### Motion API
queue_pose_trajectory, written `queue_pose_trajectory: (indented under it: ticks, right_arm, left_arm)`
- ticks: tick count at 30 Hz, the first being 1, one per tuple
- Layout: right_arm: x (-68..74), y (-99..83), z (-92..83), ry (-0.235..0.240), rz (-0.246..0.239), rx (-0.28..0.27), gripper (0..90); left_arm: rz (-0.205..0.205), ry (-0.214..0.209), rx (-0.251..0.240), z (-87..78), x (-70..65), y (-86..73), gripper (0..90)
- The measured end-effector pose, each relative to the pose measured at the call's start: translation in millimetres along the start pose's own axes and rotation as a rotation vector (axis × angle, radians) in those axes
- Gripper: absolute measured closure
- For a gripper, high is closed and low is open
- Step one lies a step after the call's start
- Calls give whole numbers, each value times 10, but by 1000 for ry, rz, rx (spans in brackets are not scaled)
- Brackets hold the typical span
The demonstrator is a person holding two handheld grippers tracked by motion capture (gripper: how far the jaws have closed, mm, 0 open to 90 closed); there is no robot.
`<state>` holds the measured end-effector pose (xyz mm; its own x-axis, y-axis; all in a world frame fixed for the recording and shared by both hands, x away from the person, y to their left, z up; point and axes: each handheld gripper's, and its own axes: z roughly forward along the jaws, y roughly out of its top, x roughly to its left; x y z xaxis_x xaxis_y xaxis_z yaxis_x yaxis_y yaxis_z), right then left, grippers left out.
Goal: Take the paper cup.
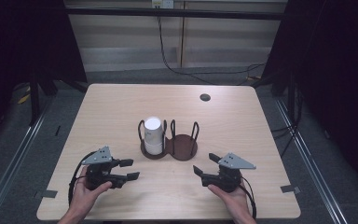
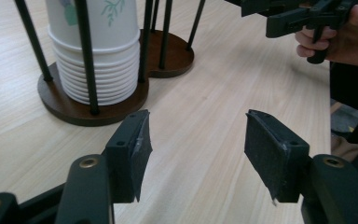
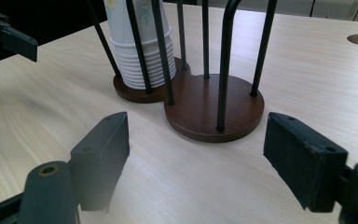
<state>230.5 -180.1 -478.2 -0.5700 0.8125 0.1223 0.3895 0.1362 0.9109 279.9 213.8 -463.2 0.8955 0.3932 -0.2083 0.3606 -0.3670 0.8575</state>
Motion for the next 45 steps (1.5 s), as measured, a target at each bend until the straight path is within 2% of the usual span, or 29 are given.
queue_pose_trajectory:
  ticks: [1,3,5,6,8,12,16,17,18,22,23,26,28,30,32,34,35,38,41,43,45]
  right_arm:
    - [4,-2,1,7,0,4,221]
    - [17,-5,1,18,6,13,222]
    - [27,-2,2,35,9,16,224]
    - [31,0,2,37,7,17,224]
    - [48,6,-4,55,9,21,234]
    - [73,17,-13,70,10,21,241]
    - [76,29,-31,83,11,29,246]
    - [76,29,-31,83,11,29,246]
    - [88,36,-48,81,7,21,247]
    - [100,45,-72,109,4,10,243]
    - [101,49,-70,114,-3,12,242]
    - [94,51,-65,117,1,17,238]
    - [92,46,-64,103,2,21,228]
    - [89,41,-67,91,3,20,230]
    - [87,39,-71,85,5,21,225]
    - [86,39,-74,85,5,21,225]
    - [87,38,-79,92,11,24,221]
    - [91,36,-79,98,15,50,233]
    - [94,38,-78,106,25,52,232]
    - [92,39,-78,109,28,53,231]
    - [87,37,-76,114,32,57,231]
  left_arm:
    - [-5,-11,10,13,-10,5,405]
    - [14,-11,21,34,-27,18,404]
    - [7,-22,23,32,-26,32,406]
    - [-3,-22,14,24,-29,38,407]
    - [5,-19,-15,-2,-23,54,412]
    - [-6,3,-34,-53,-4,77,409]
    - [-34,20,-10,-72,37,79,377]
    - [-34,20,-10,-72,37,79,351]
    - [-51,20,-8,-82,51,105,307]
    - [-33,17,-1,-83,70,178,262]
    - [-15,22,-2,-71,70,226,261]
    - [3,30,18,-52,56,290,232]
    - [14,28,14,-49,56,320,227]
    - [21,7,42,-43,67,365,212]
    - [25,2,38,-54,79,394,211]
    - [24,9,32,-55,81,400,211]
    - [32,17,48,-58,96,415,211]
    - [22,20,53,-70,121,454,211]
    - [17,23,52,-67,151,487,222]
    - [14,36,79,-37,199,541,231]
    - [4,29,68,-38,228,592,240]
